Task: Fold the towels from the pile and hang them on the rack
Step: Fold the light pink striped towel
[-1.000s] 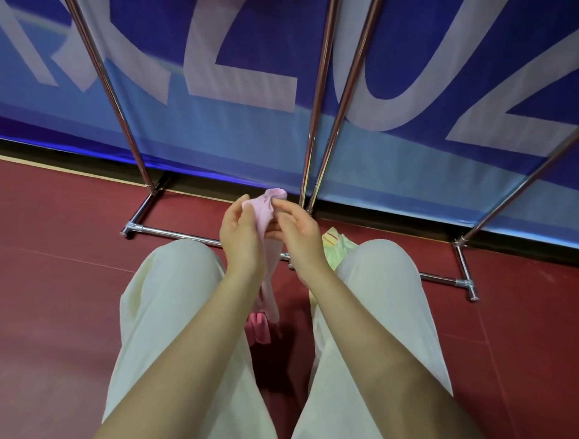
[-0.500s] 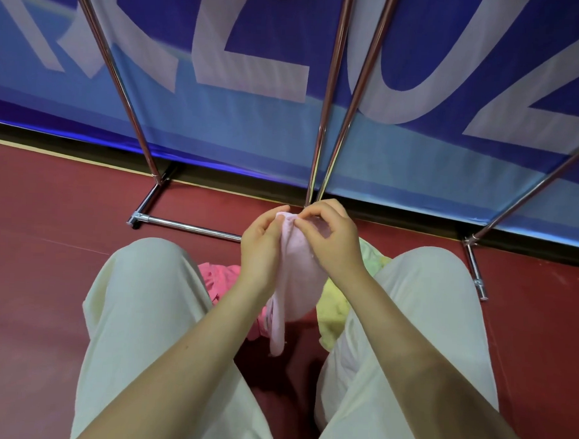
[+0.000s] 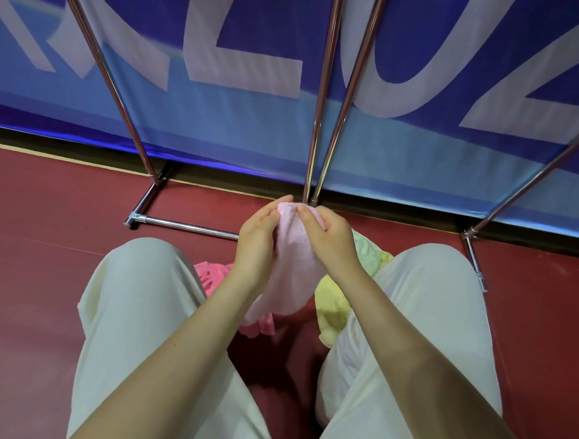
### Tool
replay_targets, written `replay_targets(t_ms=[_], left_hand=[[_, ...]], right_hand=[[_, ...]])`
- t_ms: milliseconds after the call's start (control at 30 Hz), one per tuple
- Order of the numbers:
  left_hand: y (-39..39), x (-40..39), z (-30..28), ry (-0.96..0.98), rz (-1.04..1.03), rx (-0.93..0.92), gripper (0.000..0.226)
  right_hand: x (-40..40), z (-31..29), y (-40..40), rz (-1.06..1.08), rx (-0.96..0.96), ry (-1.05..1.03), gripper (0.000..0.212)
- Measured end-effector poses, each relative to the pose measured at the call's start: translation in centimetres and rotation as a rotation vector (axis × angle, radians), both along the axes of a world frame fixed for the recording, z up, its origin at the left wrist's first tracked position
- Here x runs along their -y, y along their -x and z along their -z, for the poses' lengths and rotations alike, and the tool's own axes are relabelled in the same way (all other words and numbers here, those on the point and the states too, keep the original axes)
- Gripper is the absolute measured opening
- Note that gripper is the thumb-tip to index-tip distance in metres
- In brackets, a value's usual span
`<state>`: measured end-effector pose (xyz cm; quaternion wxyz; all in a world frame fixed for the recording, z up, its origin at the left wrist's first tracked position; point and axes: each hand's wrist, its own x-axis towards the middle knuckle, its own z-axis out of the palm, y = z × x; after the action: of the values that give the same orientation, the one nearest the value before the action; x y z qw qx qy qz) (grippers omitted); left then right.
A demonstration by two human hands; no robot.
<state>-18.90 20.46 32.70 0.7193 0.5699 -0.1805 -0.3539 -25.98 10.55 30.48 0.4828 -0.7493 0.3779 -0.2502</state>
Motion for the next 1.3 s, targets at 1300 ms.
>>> replay_targets(t_ms=[1300], left_hand=[[-6.1,-3.1,0.1,-0.133,-0.338,0.513,0.022]], right_hand=[[1.3,-0.8,0.4,-0.099,0.337,-0.501,0.007]])
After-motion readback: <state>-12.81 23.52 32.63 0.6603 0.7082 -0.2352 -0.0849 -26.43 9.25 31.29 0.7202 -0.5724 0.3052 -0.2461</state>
